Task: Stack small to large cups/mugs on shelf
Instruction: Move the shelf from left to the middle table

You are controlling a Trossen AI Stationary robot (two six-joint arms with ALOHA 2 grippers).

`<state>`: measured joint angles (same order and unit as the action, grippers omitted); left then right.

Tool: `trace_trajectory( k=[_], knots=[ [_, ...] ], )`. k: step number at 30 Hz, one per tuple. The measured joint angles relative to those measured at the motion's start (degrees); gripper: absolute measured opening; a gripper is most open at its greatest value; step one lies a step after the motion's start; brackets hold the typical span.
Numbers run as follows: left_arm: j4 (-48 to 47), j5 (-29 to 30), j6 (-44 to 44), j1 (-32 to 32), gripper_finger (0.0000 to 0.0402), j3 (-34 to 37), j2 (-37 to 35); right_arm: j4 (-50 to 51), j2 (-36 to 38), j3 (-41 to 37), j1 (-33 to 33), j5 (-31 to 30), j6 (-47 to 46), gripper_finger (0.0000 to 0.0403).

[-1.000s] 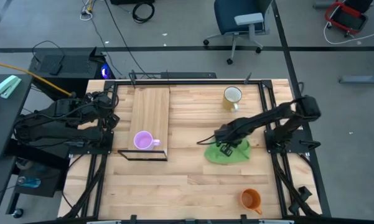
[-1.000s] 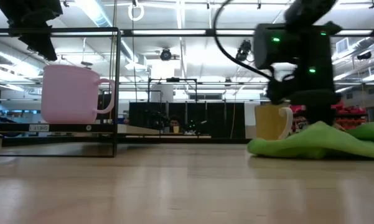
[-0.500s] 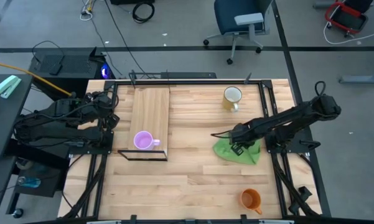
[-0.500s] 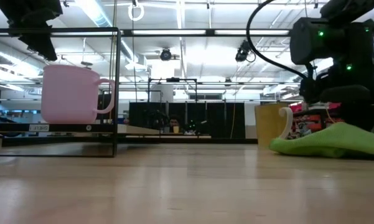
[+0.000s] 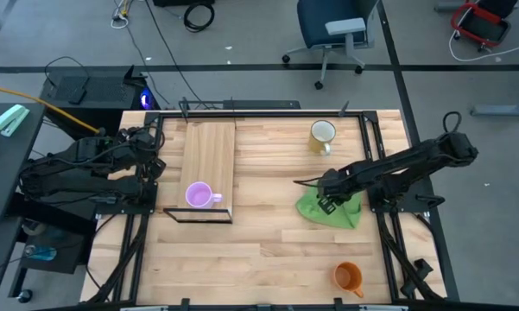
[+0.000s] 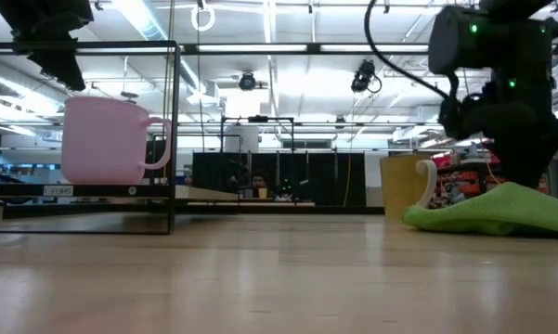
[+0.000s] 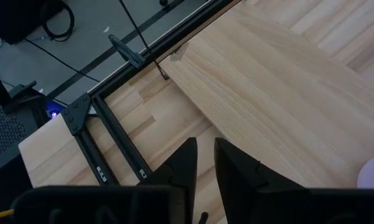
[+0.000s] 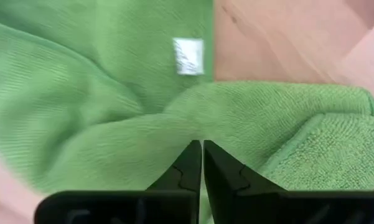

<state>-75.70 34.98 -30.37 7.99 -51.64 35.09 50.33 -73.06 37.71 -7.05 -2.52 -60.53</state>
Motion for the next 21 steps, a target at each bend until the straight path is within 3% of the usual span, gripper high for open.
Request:
trace_trajectory(
  k=[10,16,21],
  knots=[
    [-1.48,1.99,0.49,-0.02,0.0056,0.0,0.03,-0.77,7.62,9.16,0.0,-3.63,2.63,0.0026],
    [-8.61,-0.38,-9.53,1.35,0.005,-0.04,0.11,-5.56,9.71,16.45,0.0,-10.97,8.57,0.0026],
    [-9.47,-4.73,-12.86,3.12,0.0041,1.73,0.11,-9.4,9.38,20.45,0.01,-12.94,14.11,0.0026]
  ],
)
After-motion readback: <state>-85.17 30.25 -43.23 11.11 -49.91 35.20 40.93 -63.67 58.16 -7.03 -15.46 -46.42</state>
